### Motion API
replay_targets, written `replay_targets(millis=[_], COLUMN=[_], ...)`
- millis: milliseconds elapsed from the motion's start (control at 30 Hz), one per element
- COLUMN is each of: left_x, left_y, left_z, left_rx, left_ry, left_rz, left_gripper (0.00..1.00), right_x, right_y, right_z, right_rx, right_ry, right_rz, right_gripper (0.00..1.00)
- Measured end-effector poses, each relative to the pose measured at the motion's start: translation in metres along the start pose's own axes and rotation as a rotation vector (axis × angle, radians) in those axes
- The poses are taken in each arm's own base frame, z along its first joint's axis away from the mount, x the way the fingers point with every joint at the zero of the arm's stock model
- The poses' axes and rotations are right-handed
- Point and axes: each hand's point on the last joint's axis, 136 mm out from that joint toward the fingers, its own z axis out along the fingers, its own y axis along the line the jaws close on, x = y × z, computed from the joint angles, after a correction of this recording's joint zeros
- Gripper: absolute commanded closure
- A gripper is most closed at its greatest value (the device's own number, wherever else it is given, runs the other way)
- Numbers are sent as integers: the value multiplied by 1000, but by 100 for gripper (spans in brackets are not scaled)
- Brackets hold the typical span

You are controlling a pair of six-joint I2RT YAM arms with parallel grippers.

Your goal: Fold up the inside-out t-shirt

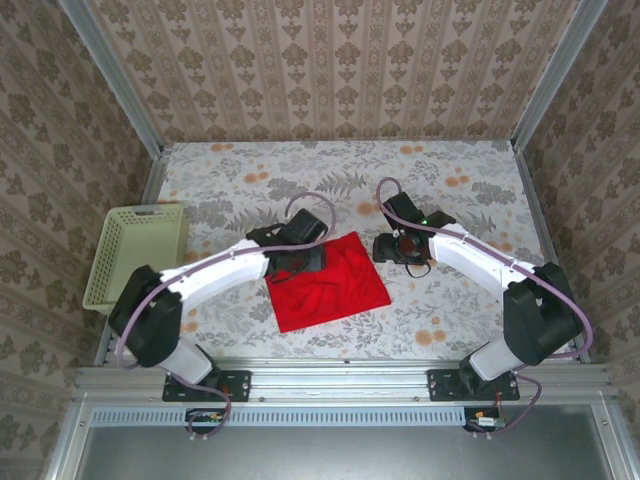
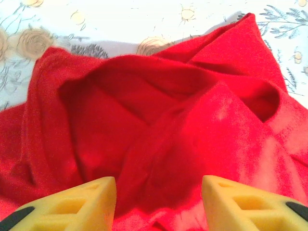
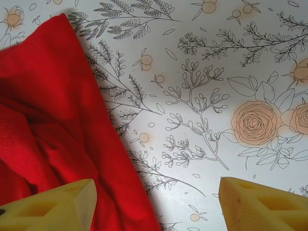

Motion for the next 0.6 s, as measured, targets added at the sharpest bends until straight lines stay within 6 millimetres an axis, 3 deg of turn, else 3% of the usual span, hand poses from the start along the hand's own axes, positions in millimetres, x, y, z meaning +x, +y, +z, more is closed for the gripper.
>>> replay_targets(millis=[67,233,467,600], left_x=[-5,-9,-6,-4], left_y=[-3,-6,-8,-10], left_z=[9,22,23,19], left_rx=[-7,-9,2,11], left_ry=[15,41,61,57], left_rz=[10,34,47,43], left_gripper=[47,64,90,100], right_x=[1,5,8,8], right_y=[-1,-3,-5,-5], right_z=[-1,-3,-2,-2], right_rx=[-1,-2,2,3], right_ry=[-2,-4,0,0], right_rz=[0,0,-3,-3], right_gripper=[30,30,30,30])
